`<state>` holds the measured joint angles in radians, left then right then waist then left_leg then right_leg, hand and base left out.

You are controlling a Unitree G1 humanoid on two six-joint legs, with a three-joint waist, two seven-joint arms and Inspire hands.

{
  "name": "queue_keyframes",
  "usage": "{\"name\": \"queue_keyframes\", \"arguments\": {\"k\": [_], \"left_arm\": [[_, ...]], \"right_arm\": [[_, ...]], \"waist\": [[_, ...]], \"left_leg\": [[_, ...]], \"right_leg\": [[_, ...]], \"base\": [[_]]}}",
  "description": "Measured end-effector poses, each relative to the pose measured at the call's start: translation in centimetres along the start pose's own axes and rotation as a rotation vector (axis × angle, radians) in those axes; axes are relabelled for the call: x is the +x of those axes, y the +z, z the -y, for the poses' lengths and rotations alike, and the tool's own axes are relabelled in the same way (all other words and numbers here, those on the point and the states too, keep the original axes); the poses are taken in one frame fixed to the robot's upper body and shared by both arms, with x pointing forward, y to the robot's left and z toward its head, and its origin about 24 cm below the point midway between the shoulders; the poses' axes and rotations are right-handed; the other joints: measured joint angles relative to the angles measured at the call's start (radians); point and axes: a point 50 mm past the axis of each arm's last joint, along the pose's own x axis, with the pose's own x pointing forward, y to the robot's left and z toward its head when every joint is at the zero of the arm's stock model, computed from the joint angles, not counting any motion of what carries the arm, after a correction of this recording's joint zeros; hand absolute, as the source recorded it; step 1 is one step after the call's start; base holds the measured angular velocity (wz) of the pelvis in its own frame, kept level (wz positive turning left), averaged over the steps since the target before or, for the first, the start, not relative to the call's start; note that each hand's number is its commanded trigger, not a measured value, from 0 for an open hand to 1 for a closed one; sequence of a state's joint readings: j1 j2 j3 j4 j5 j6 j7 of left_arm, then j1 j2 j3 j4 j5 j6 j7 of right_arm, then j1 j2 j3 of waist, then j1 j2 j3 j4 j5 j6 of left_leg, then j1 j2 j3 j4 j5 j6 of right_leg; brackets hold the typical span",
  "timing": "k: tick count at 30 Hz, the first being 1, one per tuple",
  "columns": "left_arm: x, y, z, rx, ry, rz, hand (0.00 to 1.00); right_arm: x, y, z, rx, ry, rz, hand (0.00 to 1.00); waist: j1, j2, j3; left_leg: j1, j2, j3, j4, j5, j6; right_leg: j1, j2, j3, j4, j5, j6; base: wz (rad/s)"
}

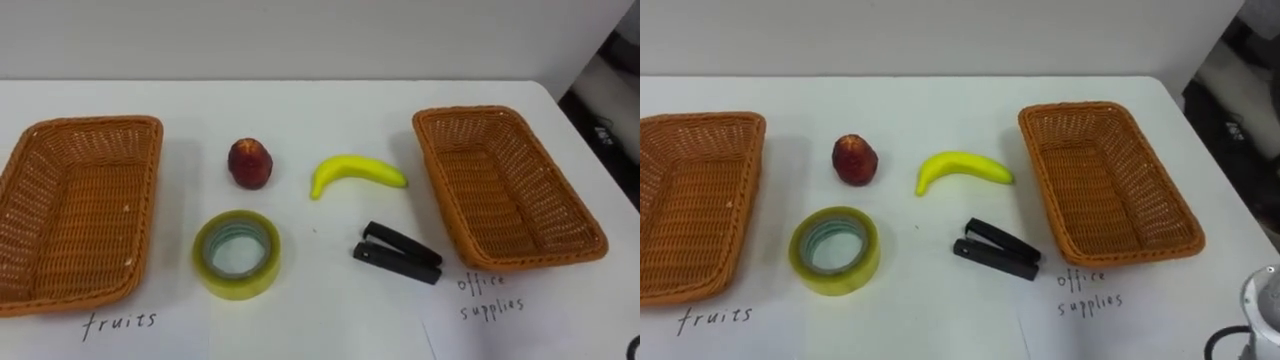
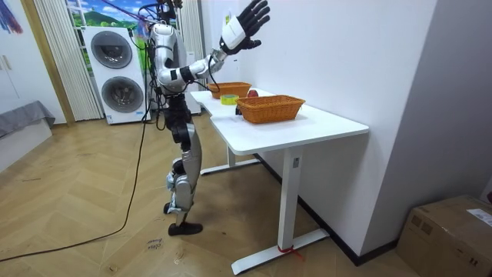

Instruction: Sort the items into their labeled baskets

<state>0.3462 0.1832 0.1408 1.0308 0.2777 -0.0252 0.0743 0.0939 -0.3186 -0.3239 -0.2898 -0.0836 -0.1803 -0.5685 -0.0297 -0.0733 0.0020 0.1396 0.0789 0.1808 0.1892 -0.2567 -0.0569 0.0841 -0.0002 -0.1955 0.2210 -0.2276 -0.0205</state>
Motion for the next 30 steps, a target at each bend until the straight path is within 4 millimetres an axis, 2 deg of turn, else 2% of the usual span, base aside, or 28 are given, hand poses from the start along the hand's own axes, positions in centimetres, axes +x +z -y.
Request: {"name": "queue_keyframes", "arguments": {"k": [7, 12, 16, 21, 30], "left_arm": [[0.1, 0.2, -0.7, 0.018, -0.002, 0.006, 0.00], [0.2, 0.5, -0.9, 0.052, 0.004, 0.015, 0.00], [0.3, 0.9, -0.9, 0.069, 0.005, 0.024, 0.00], [0.5, 1.6, -1.0, 0.102, 0.007, 0.037, 0.00], [0.7, 2.2, -0.8, 0.116, -0.019, 0.048, 0.00]], "right_arm": [[0.5, 0.9, -2.0, 0.003, 0.116, 0.057, 0.00], [0.0, 1.4, -3.1, -0.024, 0.216, 0.094, 0.00], [-0.4, 1.6, -3.9, -0.026, 0.279, 0.103, 0.00], [-0.8, 1.8, -4.6, -0.074, 0.356, 0.131, 0.00], [-2.6, 1.9, -6.9, -0.049, 0.574, 0.128, 0.00]], "waist": [[0.016, -0.008, 0.0052], [0.030, -0.007, 0.0029], [0.036, -0.001, -0.0024], [0.038, 0.004, -0.0012], [0.056, 0.010, -0.0009]], "left_leg": [[0.003, 0.000, -0.012, 0.003, 0.000, 0.000], [-0.001, 0.000, -0.017, 0.010, 0.001, 0.002], [0.002, 0.000, -0.019, 0.010, 0.003, 0.005], [0.002, 0.000, -0.020, 0.010, 0.003, 0.005], [0.010, 0.000, -0.020, 0.011, 0.004, 0.006]], "right_leg": [[0.002, 0.000, -0.009, 0.000, 0.000, 0.000], [0.002, -0.001, -0.012, 0.000, 0.002, -0.002], [0.007, -0.001, -0.016, 0.000, 0.004, -0.003], [0.013, -0.003, -0.019, -0.001, 0.004, -0.003], [0.028, -0.002, -0.021, -0.005, 0.004, -0.003]], "base": [[0.04], [0.01], [0.01], [0.01], [0.00]]}}
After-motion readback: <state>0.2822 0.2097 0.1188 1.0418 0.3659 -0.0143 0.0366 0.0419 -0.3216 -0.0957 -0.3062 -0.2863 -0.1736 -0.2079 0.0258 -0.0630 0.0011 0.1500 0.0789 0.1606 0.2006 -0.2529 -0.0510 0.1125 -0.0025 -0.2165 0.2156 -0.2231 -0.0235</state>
